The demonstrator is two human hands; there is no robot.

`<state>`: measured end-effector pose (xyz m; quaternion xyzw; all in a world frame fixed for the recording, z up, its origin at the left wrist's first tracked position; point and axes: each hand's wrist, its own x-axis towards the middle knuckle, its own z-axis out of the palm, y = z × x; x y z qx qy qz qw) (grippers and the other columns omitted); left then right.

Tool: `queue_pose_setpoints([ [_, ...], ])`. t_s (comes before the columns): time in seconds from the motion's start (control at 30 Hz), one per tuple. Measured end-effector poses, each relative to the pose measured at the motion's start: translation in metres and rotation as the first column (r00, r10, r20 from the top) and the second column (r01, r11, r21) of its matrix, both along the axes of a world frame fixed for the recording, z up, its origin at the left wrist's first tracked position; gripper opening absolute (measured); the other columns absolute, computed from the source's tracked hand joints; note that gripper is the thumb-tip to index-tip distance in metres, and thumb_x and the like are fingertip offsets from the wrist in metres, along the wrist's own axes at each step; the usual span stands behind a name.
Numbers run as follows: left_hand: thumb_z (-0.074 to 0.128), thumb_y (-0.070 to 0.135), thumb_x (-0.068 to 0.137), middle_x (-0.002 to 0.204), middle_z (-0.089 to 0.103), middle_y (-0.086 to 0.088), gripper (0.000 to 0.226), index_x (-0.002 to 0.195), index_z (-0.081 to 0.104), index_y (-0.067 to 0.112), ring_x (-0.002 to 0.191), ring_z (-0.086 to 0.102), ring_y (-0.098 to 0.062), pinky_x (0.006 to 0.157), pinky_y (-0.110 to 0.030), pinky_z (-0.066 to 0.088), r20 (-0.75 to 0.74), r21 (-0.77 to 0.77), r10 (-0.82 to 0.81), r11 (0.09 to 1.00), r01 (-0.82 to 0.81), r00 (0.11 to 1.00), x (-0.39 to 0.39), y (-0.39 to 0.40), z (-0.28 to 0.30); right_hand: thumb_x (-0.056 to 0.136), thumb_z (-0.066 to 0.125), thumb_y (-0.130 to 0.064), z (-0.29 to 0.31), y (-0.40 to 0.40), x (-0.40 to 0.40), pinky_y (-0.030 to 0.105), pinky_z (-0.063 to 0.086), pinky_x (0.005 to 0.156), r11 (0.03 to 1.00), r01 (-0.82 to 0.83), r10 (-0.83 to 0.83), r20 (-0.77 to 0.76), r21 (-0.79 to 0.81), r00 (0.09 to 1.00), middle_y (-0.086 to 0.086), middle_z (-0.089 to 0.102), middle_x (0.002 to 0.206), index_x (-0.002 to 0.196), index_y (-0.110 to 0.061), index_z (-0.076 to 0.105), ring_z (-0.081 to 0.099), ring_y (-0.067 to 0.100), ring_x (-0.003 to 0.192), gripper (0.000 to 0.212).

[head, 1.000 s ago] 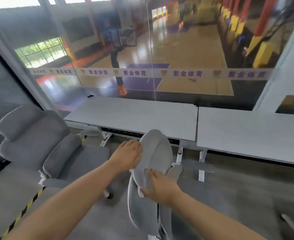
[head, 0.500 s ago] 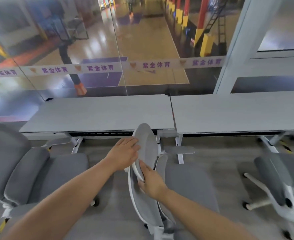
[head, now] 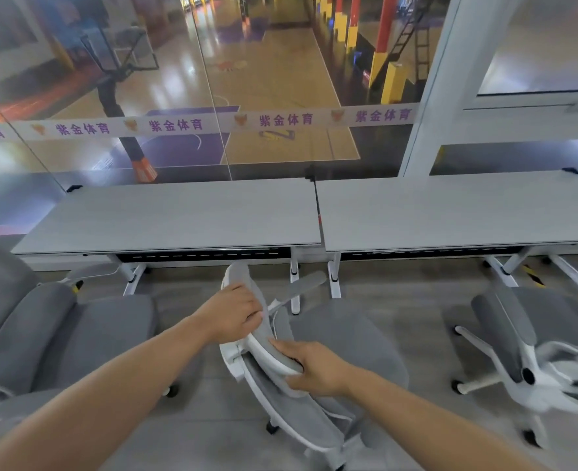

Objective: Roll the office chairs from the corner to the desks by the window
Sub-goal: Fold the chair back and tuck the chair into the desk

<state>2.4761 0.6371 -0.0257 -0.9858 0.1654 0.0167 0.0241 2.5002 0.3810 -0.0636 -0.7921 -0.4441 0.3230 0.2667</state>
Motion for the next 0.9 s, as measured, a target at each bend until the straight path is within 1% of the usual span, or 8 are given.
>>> queue_pose_setpoints([
  [0.1, 0.026, 0.041, 0.100, 0.079, 0.060, 0.012, 0.041, 0.079, 0.056, 0.023, 0.079, 0.044, -0.007, 0.092, -0.027, 0.035, -0.053, -0.065, -0.019, 0.998, 0.015, 0.998, -0.011, -0.018, -0.003, 0.084, 0.060, -0.020, 0.001, -0.036, 0.004, 0.024, 0.034, 0.111, 0.999, -0.035, 0.034, -0.022, -0.018, 0.999, -0.020, 0.040, 0.150, 0.152, -0.045, 0.027, 0.042, 0.004, 0.133, 0.080],
  [0.17, 0.026, 0.044, 0.099, 0.074, 0.056, 0.010, 0.040, 0.076, 0.052, 0.024, 0.075, 0.046, -0.010, 0.084, -0.032, 0.040, -0.077, -0.061, -0.008, 0.998, 0.003, 0.997, -0.017, -0.029, -0.004, 0.084, 0.057, -0.015, 0.002, -0.061, 0.004, 0.028, 0.040, 0.105, 0.999, -0.029, 0.028, -0.007, -0.043, 1.000, -0.016, 0.048, 0.135, 0.149, -0.052, 0.028, 0.049, 0.008, 0.121, 0.080],
  [0.3, 0.024, 0.047, 0.095, 0.068, 0.051, 0.007, 0.040, 0.072, 0.047, 0.025, 0.066, 0.041, -0.014, 0.068, -0.037, 0.036, -0.080, 0.001, 0.006, 1.000, -0.005, 0.997, -0.026, -0.051, -0.002, 0.088, 0.050, -0.014, 0.007, -0.107, 0.000, 0.023, 0.039, 0.097, 0.996, 0.027, -0.023, 0.048, -0.090, 0.999, -0.007, 0.045, 0.112, 0.146, -0.053, 0.034, 0.048, 0.009, 0.105, 0.072],
  [0.4, 0.021, 0.050, 0.095, 0.076, 0.055, 0.009, 0.042, 0.081, 0.054, 0.028, 0.075, 0.050, -0.015, 0.070, -0.039, 0.046, -0.105, -0.024, 0.020, 0.999, -0.022, 0.994, -0.035, -0.066, -0.007, 0.087, 0.048, -0.042, 0.027, -0.123, -0.007, 0.026, 0.040, 0.095, 0.988, 0.041, -0.021, 0.132, -0.149, 0.991, -0.010, 0.042, 0.110, 0.142, -0.045, 0.041, 0.048, 0.009, 0.105, 0.056],
  [0.5, 0.025, 0.048, 0.097, 0.080, 0.055, 0.012, 0.039, 0.085, 0.058, 0.030, 0.080, 0.050, -0.011, 0.069, -0.036, 0.049, -0.072, -0.110, -0.006, 0.994, -0.002, 0.997, -0.044, -0.083, -0.011, 0.089, 0.028, -0.071, 0.044, -0.122, -0.019, 0.032, 0.045, 0.090, 0.968, 0.160, -0.122, 0.191, -0.194, 0.974, -0.010, 0.046, 0.106, 0.124, -0.036, 0.055, 0.051, 0.011, 0.101, 0.057],
  [0.67, 0.029, 0.045, 0.098, 0.072, 0.054, 0.010, 0.036, 0.078, 0.054, 0.028, 0.071, 0.049, -0.014, 0.069, -0.032, 0.041, -0.024, -0.138, -0.036, 0.990, 0.032, 0.999, -0.051, -0.099, -0.006, 0.099, 0.016, -0.062, 0.030, -0.098, -0.038, 0.031, 0.034, 0.060, 0.939, 0.340, -0.239, 0.623, -0.047, 0.745, -0.003, 0.063, 0.087, 0.088, -0.024, 0.061, 0.061, 0.021, 0.079, 0.060],
  [0.77, 0.012, 0.054, 0.094, 0.075, 0.056, 0.007, 0.047, 0.077, 0.046, 0.027, 0.070, 0.049, -0.015, 0.061, -0.034, 0.041, -0.081, -0.126, 0.061, 0.989, -0.071, 0.995, -0.054, -0.104, -0.005, 0.097, 0.029, -0.059, 0.019, -0.094, -0.033, 0.028, 0.028, 0.048, 0.926, 0.376, -0.284, 0.702, 0.024, 0.653, -0.005, 0.056, 0.059, 0.061, -0.024, 0.051, 0.055, 0.019, 0.055, 0.054],
  [0.9, 0.006, 0.053, 0.090, 0.068, 0.050, 0.007, 0.054, 0.074, 0.047, 0.024, 0.062, 0.047, -0.017, 0.055, -0.033, 0.033, -0.043, -0.115, 0.125, 0.985, -0.129, 0.991, -0.054, -0.116, -0.004, 0.092, 0.040, -0.055, 0.017, -0.099, -0.019, 0.026, 0.024, 0.039, 0.916, 0.392, -0.325, 0.726, 0.083, 0.606, -0.006, 0.042, 0.045, 0.053, -0.023, 0.037, 0.039, 0.017, 0.041, 0.051],
])
